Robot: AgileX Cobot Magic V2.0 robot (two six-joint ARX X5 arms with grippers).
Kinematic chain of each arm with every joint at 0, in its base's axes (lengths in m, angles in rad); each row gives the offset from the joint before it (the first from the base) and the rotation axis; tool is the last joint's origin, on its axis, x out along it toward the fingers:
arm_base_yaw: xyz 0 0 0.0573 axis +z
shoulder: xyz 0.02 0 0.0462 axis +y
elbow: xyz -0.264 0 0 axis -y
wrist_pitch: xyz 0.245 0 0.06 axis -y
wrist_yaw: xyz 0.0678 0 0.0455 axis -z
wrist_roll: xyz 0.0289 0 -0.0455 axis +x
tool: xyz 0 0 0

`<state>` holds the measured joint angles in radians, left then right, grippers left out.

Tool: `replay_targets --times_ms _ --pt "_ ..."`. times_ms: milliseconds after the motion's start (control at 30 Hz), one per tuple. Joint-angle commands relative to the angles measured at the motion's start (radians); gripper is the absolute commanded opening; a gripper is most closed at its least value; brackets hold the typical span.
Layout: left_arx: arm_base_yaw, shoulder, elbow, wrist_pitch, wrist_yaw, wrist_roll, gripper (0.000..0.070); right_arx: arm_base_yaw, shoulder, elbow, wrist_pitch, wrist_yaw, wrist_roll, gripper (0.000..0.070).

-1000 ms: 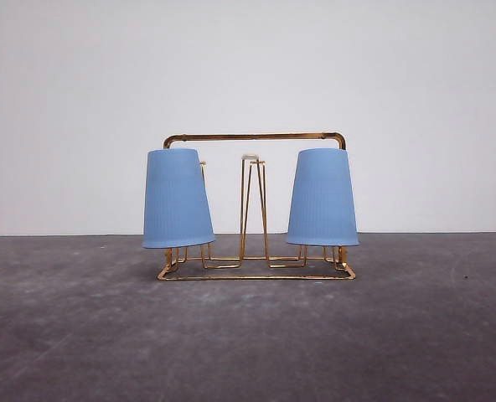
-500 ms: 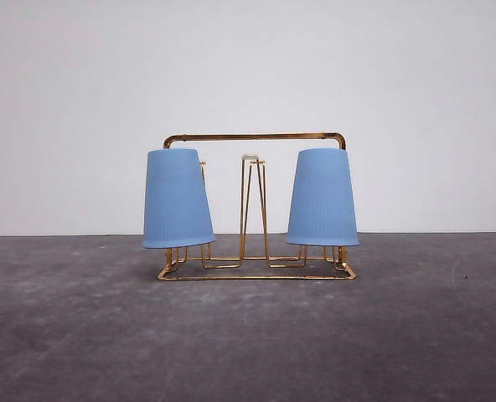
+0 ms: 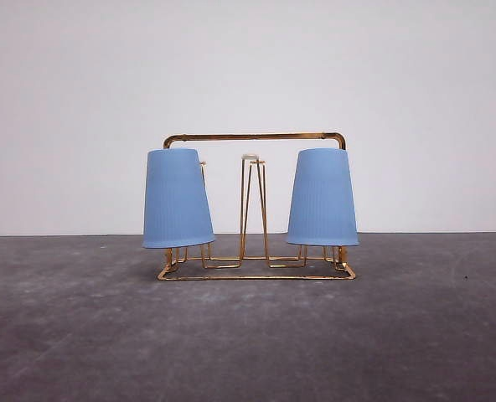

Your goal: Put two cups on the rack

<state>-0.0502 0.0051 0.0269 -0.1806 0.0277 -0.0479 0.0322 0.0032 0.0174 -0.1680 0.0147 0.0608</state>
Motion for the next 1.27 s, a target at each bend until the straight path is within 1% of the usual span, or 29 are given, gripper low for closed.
replay_targets --times_ms 0,1233 --pt "0.0 -0.002 -0.014 -0.005 0.002 -0.005 0.0 0.001 0.0 -0.005 0.011 0.002 0.013 0.0015" --pt "0.0 -0.002 -0.014 -0.005 0.002 -0.005 0.0 0.001 0.0 -0.005 0.011 0.002 0.013 0.0015"
